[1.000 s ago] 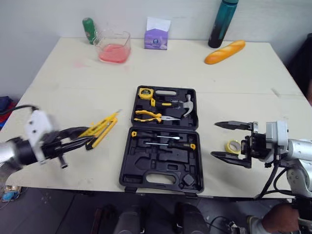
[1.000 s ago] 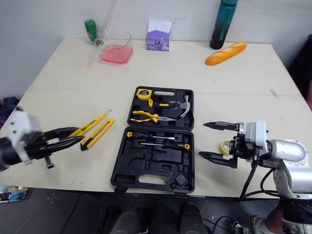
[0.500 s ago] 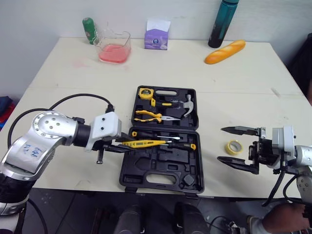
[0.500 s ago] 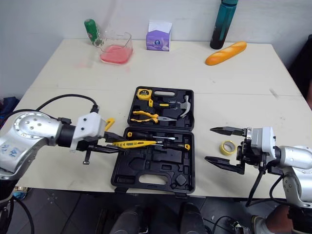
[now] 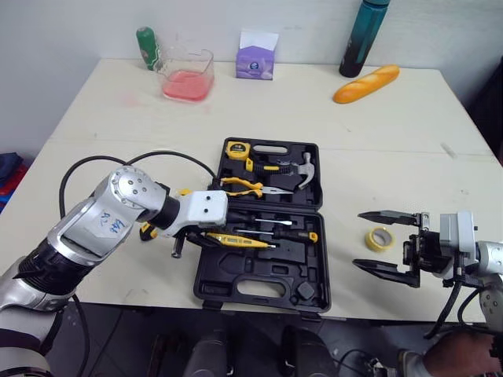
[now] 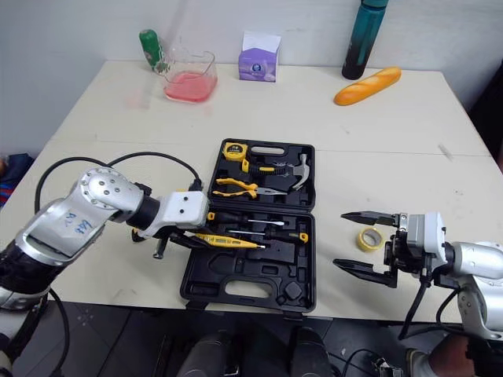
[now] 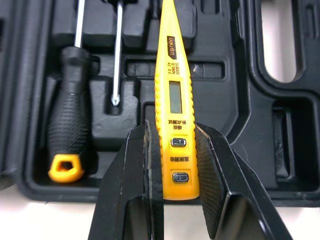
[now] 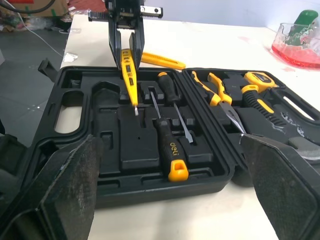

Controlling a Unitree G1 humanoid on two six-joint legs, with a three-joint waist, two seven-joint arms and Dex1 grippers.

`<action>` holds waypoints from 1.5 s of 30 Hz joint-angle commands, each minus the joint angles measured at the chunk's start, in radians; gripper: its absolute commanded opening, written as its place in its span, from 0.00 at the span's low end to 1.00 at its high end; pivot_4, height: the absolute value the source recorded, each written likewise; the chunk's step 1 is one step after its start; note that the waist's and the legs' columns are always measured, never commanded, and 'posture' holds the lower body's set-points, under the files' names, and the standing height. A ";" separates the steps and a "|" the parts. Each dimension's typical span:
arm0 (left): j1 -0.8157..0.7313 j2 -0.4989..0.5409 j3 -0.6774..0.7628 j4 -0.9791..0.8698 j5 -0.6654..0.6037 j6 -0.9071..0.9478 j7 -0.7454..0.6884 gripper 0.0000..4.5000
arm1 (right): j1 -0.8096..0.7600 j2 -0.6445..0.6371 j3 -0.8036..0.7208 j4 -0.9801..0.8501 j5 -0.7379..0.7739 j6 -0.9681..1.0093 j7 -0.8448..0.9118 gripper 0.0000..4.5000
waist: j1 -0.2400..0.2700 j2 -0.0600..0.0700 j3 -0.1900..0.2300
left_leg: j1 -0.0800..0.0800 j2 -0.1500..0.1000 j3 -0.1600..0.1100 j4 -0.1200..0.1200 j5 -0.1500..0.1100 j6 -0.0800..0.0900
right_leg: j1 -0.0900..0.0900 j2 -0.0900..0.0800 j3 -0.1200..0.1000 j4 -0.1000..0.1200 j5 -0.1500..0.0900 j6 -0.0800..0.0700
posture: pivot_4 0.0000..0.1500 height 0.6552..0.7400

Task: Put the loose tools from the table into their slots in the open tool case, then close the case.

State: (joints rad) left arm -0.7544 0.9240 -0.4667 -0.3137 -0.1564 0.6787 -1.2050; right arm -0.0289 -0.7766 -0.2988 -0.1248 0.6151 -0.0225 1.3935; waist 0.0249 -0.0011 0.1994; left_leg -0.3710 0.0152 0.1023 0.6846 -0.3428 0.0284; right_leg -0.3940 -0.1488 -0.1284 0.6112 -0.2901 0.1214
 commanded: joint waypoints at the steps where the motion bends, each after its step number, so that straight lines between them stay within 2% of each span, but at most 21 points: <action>1: -0.030 -0.002 -0.005 0.012 0.048 -0.029 -0.016 0.12 | 0.007 -0.001 -0.026 -0.011 0.014 -0.024 0.010 1.00 | 0.000 0.000 0.000 | 0.000 0.000 0.000 0.000 0.000 0.000 | 0.000 0.000 0.000 0.000 0.000 0.000 | 1.00 1.00; 8: -0.052 -0.062 -0.014 0.082 0.114 -0.065 -0.002 0.12 | 0.009 -0.001 -0.014 -0.045 0.013 -0.006 -0.025 1.00 | 0.000 0.000 0.000 | 0.000 0.000 0.000 0.001 0.000 0.000 | 0.000 0.000 0.000 0.001 0.000 0.000 | 1.00 1.00; 16: -0.046 -0.070 -0.043 0.103 0.148 -0.062 -0.057 0.12 | -0.002 -0.003 -0.004 -0.064 0.012 0.008 -0.047 1.00 | 0.000 0.000 0.000 | 0.000 0.000 0.000 0.002 0.000 0.000 | 0.000 0.000 0.000 0.002 0.000 0.000 | 1.00 1.00; 32: 0.038 -0.119 0.040 0.220 0.128 -0.186 -0.035 0.12 | -0.019 -0.006 0.008 -0.057 0.004 0.010 -0.058 1.00 | -0.001 0.000 0.000 | 0.001 0.002 0.000 0.006 0.000 0.001 | 0.001 -0.001 0.001 0.006 0.000 0.000 | 1.00 1.00; 34: 0.044 -0.126 0.051 0.223 0.119 -0.179 -0.040 0.35 | -0.019 -0.004 0.007 -0.057 0.005 0.010 -0.060 1.00 | 0.000 0.000 0.000 | 0.001 0.001 0.000 0.007 0.000 0.001 | 0.001 -0.001 0.001 0.007 0.000 0.000 | 1.00 1.00; 37: 0.057 -0.146 0.090 0.212 0.095 -0.237 -0.035 0.61 | -0.016 -0.008 0.005 -0.047 0.005 0.006 -0.047 1.00 | -0.001 0.000 0.000 | 0.001 0.002 -0.001 0.008 0.000 0.001 | 0.001 -0.001 0.001 0.007 0.000 0.000 | 1.00 1.00; 45: 0.038 -0.122 0.190 0.161 0.004 -0.241 -0.092 0.61 | -0.032 -0.001 0.009 -0.013 0.000 -0.013 -0.024 1.00 | -0.001 0.000 0.000 | 0.000 0.002 -0.001 0.009 0.000 0.001 | 0.001 -0.001 0.000 0.007 0.000 0.000 | 1.00 1.00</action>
State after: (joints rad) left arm -0.6961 0.7881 -0.3341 -0.1091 -0.1107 0.4472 -1.2797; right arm -0.0532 -0.7762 -0.2818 -0.1411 0.6081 -0.0204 1.3608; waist 0.0236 -0.0015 0.1993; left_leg -0.3714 0.0170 0.1015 0.6935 -0.3433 0.0298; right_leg -0.3932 -0.1500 -0.1280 0.6184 -0.2901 0.1214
